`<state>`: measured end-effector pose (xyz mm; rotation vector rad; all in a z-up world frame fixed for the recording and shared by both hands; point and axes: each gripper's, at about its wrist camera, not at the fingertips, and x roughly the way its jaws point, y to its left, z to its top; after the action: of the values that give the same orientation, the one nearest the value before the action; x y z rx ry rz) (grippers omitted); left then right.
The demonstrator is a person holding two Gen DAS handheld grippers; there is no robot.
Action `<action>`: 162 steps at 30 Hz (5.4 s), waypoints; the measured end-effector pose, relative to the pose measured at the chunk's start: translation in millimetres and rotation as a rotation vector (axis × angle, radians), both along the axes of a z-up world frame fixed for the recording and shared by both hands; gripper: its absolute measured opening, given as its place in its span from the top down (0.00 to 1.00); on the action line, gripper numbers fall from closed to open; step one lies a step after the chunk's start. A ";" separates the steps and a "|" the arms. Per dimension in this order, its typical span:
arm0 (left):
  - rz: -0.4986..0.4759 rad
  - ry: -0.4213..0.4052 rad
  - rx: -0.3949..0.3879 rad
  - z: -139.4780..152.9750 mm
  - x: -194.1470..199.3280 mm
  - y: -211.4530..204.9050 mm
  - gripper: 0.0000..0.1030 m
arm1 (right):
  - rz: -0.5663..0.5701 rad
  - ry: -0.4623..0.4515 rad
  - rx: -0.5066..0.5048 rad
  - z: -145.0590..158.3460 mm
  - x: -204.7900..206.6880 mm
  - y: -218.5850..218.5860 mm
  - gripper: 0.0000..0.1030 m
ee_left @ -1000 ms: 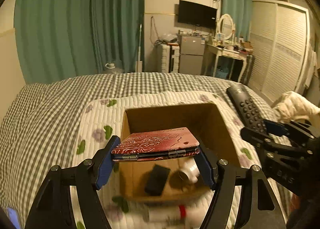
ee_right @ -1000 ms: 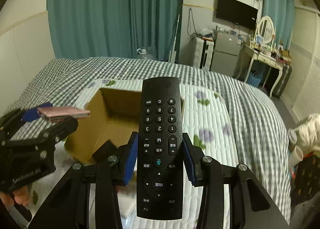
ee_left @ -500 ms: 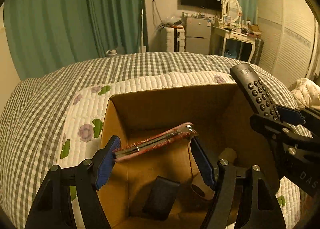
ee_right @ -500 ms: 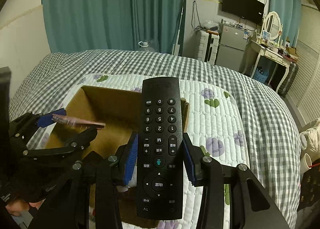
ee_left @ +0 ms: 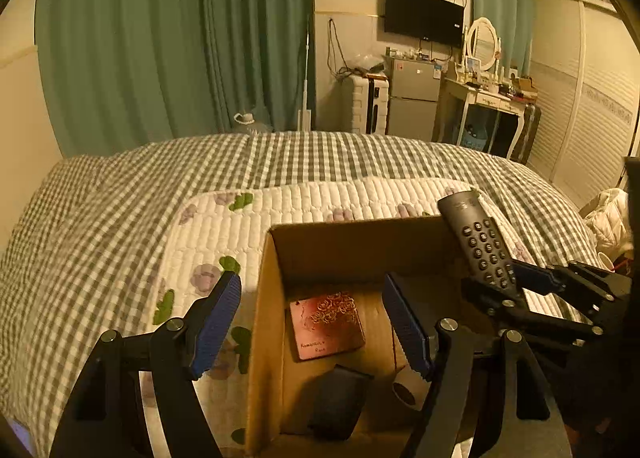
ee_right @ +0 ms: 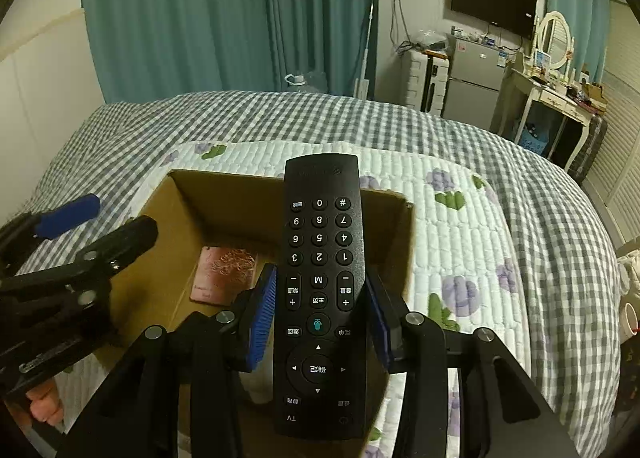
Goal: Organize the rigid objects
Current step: 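Carry the pink case and remote into the cardboard box and open both grippers, then grasp the white charger with the left gripper while the right grasps the white plug adapter, then lower both white chargers into the cardboard box and open both grippers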
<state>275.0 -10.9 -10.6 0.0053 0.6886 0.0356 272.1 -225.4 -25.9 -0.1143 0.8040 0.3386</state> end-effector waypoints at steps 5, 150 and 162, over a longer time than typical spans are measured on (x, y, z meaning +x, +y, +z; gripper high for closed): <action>0.006 -0.025 -0.017 23.0 -22.3 4.1 0.27 | -0.027 -0.041 -0.006 21.1 -11.2 -4.7 0.36; -0.066 0.116 0.027 -22.4 -15.0 0.0 0.46 | -0.020 -0.094 0.024 25.2 -51.5 -4.8 0.50; -0.039 0.081 0.009 -20.2 -25.9 35.8 0.46 | -0.022 0.028 0.026 -18.1 -19.8 29.5 0.50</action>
<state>249.2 25.0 -30.8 0.0290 0.7695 0.0010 252.3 -196.0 -44.0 -0.0760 0.8279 0.3306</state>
